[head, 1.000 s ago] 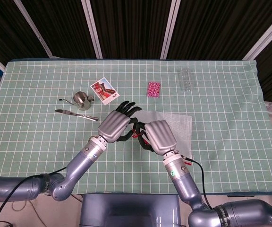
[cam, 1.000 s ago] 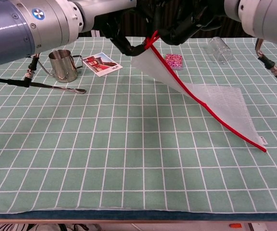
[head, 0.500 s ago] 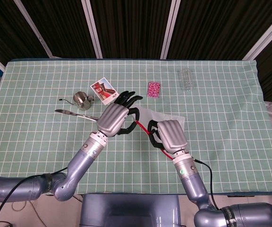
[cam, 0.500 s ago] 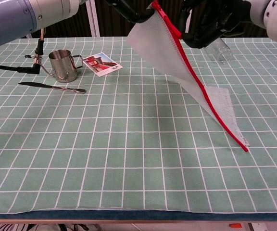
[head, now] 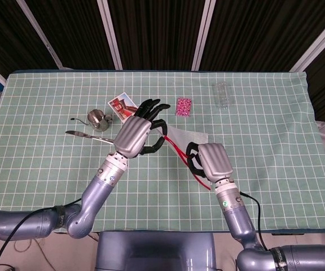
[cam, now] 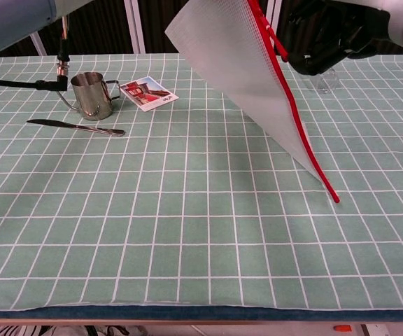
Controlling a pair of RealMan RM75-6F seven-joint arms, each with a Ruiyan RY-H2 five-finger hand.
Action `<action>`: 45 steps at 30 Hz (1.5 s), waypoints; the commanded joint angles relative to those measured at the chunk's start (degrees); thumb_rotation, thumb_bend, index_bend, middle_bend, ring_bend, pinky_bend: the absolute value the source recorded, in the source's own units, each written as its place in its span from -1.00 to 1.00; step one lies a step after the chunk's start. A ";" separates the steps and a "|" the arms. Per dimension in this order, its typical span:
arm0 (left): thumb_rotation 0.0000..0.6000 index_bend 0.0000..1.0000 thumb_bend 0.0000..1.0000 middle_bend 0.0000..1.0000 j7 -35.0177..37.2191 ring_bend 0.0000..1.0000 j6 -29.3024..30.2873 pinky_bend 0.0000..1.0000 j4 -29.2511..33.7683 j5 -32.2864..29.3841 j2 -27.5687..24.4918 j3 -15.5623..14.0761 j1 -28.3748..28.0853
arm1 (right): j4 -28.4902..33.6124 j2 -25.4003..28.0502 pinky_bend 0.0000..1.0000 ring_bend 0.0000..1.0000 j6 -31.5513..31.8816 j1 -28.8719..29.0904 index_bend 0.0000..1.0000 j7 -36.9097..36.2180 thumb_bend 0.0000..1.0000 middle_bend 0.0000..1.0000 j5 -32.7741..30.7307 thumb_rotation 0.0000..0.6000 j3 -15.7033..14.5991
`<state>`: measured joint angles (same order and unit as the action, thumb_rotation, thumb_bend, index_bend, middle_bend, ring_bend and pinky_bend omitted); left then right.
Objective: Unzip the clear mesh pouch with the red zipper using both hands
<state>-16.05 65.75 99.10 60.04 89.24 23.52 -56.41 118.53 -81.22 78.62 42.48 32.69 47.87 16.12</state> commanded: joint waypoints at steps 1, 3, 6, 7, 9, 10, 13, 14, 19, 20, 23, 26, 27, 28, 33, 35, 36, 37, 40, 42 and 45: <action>1.00 0.15 -0.15 -0.71 0.64 -1.00 0.65 -1.00 -0.32 0.36 -0.13 0.94 -0.02 | -0.41 0.42 0.91 1.00 0.09 -0.43 0.26 -0.32 0.21 1.00 -0.25 1.00 -0.02; 1.00 0.15 -0.15 -0.71 0.83 -1.00 0.79 -1.00 -0.47 0.43 -0.46 1.38 -0.02 | -0.76 0.73 0.91 1.00 0.09 -0.73 0.26 -0.59 0.21 1.00 -0.50 1.00 0.01; 1.00 0.15 -0.15 -0.71 1.25 -1.00 0.84 -1.00 -0.55 0.44 -1.42 1.90 0.24 | -2.00 1.71 0.91 1.00 -0.03 -1.24 0.26 -1.06 0.22 1.00 -1.13 1.00 0.30; 1.00 0.15 -0.15 -0.71 1.35 -1.00 0.81 -1.00 -0.52 0.43 -1.76 1.96 0.37 | -2.32 2.04 0.91 1.00 -0.17 -1.33 0.26 -1.22 0.22 1.00 -1.29 1.00 0.43; 1.00 0.15 -0.15 -0.71 1.50 -1.00 0.76 -1.00 -0.51 0.62 -2.96 1.94 0.85 | -3.44 3.33 0.91 1.00 -0.42 -1.72 0.26 -1.73 0.22 1.00 -2.14 1.00 1.13; 1.00 0.15 -0.15 -0.71 1.61 -1.00 0.72 -1.00 -0.52 0.70 -3.35 1.92 1.02 | -3.78 3.81 0.91 1.00 -0.48 -1.88 0.26 -1.97 0.22 1.00 -2.49 1.00 1.42; 1.00 0.15 -0.15 -0.71 2.31 -1.00 0.67 -1.00 -0.79 0.70 -4.87 1.96 1.82 | -4.78 5.59 0.91 1.00 -0.95 -2.45 0.26 -2.82 0.22 1.00 -3.57 1.00 2.27; 1.00 0.15 -0.15 -0.71 2.70 -1.00 0.57 -1.00 -0.82 0.69 -5.40 1.96 2.10 | -5.05 6.23 0.91 1.00 -1.09 -2.75 0.26 -3.25 0.22 1.00 -3.95 1.00 2.52; 1.00 0.15 -0.15 -0.71 3.76 -1.00 0.38 -1.00 -1.51 0.84 -7.66 1.70 3.38 | -6.12 8.53 0.91 1.00 -1.59 -4.05 0.26 -5.05 0.22 1.00 -5.02 1.00 3.17; 1.00 0.15 -0.15 -0.71 3.94 -1.00 0.33 -1.00 -1.60 0.88 -7.99 1.64 3.56 | -6.26 8.83 0.91 1.00 -1.66 -4.22 0.26 -5.26 0.22 1.00 -5.07 1.00 3.22; 1.00 0.15 -0.15 -0.71 4.64 -1.00 0.29 -1.00 -2.08 0.97 -9.28 1.47 4.37 | -6.60 9.92 0.91 1.00 -1.84 -4.86 0.26 -6.14 0.23 1.00 -5.24 1.00 3.48; 1.00 0.15 -0.15 -0.71 5.50 -1.00 0.23 -1.00 -2.55 0.70 -10.42 1.39 5.19 | -6.80 10.76 0.91 1.00 -1.90 -5.41 0.26 -6.98 0.23 1.00 -5.24 1.00 3.74; 1.00 0.15 -0.15 -0.71 5.73 -1.00 0.18 -1.00 -2.60 0.70 -10.65 1.35 5.36 | -6.83 10.92 0.91 1.00 -1.96 -5.51 0.26 -7.16 0.23 1.00 -5.24 1.00 3.79; 1.00 0.15 -0.15 -0.71 6.00 -1.00 0.18 -1.00 -2.72 0.69 -11.00 1.27 5.64 | -6.94 11.18 0.91 1.00 -2.01 -5.64 0.26 -7.33 0.23 1.00 -5.23 1.00 3.85; 1.00 0.15 -0.15 -0.71 6.85 -1.00 0.23 -1.00 -3.24 0.83 -12.00 0.80 6.58 | -7.16 11.95 0.91 1.00 -2.15 -6.00 0.26 -7.89 0.23 1.00 -5.25 1.00 4.19; 1.00 0.15 -0.15 -0.71 7.08 -1.00 0.31 -1.00 -3.48 0.82 -12.21 0.70 6.85 | -7.22 12.13 0.91 1.00 -2.10 -6.09 0.26 -8.08 0.23 1.00 -5.26 1.00 4.36; 1.00 0.15 -0.15 -0.71 7.21 -1.00 0.33 -1.00 -3.58 0.75 -12.30 0.67 6.98 | -7.28 12.20 0.91 1.00 -2.05 -6.14 0.26 -8.14 0.23 1.00 -5.28 1.00 4.42; 1.00 0.15 -0.15 -0.71 7.38 -1.00 0.33 -1.00 -3.64 0.68 -12.38 0.64 7.10 | -7.33 12.27 0.91 1.00 -2.02 -6.19 0.26 -8.20 0.23 1.00 -5.31 1.00 4.48; 1.00 0.14 -0.15 -0.72 7.65 -1.00 0.27 -1.00 -3.95 0.75 -12.63 0.37 7.41 | -7.57 12.50 0.91 1.00 -2.11 -6.35 0.26 -8.42 0.23 1.00 -5.44 1.00 4.57; 1.00 0.13 -0.15 -0.72 7.85 -1.00 0.25 -1.00 -4.08 0.82 -12.65 0.18 7.59 | -7.76 12.56 0.91 1.00 -2.19 -6.41 0.26 -8.48 0.23 1.00 -5.47 1.00 4.54; 1.00 0.13 -0.15 -0.72 7.97 -1.00 0.31 -1.00 -4.30 0.96 -12.59 -0.08 7.78 | -8.05 12.53 0.91 1.00 -2.16 -6.54 0.26 -8.61 0.23 1.00 -5.43 1.00 4.52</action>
<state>-8.09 66.06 94.81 60.98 76.64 23.44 -48.64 110.49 -68.69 76.46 35.95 24.09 42.43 20.64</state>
